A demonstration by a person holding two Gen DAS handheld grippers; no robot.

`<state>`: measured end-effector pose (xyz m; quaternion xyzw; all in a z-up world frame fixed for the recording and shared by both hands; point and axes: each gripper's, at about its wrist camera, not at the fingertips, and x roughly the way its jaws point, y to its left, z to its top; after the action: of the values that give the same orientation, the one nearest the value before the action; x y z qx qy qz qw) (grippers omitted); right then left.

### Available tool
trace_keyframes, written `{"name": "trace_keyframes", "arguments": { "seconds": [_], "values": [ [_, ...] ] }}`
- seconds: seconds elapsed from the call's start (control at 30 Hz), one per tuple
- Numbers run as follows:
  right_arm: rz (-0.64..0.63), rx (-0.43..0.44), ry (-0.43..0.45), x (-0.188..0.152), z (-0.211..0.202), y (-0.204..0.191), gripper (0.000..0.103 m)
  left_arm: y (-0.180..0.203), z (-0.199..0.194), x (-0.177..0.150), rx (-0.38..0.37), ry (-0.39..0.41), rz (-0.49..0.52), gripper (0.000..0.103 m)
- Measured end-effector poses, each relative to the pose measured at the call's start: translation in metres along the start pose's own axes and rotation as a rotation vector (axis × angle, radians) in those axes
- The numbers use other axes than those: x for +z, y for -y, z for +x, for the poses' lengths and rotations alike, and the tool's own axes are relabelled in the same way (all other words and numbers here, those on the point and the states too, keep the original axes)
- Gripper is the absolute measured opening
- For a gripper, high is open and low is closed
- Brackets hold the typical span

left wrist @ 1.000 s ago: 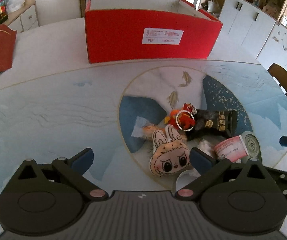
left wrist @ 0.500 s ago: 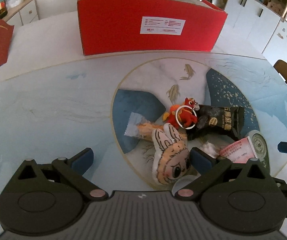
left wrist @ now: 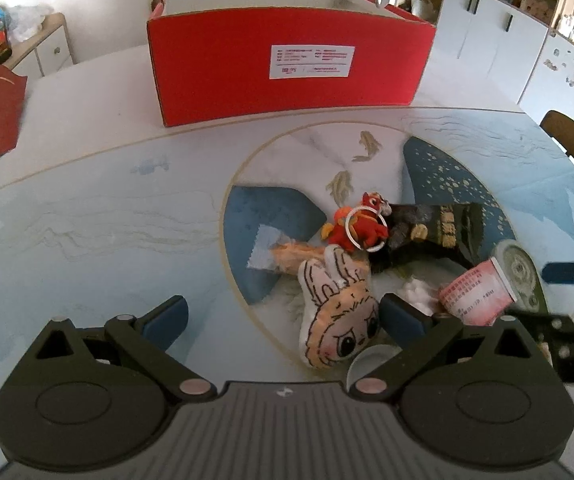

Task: Organize objects
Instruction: 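Grasp the bunny-face pouch with the left gripper while the right grasps the tape dispenser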

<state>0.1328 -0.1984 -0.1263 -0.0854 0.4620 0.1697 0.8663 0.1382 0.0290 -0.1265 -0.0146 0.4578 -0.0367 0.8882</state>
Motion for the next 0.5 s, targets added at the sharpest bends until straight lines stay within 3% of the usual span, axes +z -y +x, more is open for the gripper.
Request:
{"name": "trace_keyframes", "arguments": {
  "seconds": [0.13,0.23,0.3,0.37,0.5],
  "values": [
    [0.034,-0.017,0.013,0.002,0.001,0.011,0.054,0.0,-0.006,-0.005,-0.038,0.01,-0.011,0.085],
    [0.05,-0.029,0.019,0.004,0.001,0.018,0.042,0.004,-0.01,-0.006,-0.074,0.013,0.0,0.066],
    [0.054,-0.028,0.021,0.005,0.001,0.021,0.041,0.005,-0.011,-0.005,-0.099,0.009,-0.005,0.051],
    [0.051,-0.029,0.023,0.004,0.001,0.021,0.041,0.007,-0.012,-0.005,-0.123,0.005,-0.009,0.042],
    [0.056,-0.032,0.028,0.004,-0.001,0.023,0.041,0.009,-0.014,-0.004,-0.128,-0.003,-0.01,0.038]
  ]
}}
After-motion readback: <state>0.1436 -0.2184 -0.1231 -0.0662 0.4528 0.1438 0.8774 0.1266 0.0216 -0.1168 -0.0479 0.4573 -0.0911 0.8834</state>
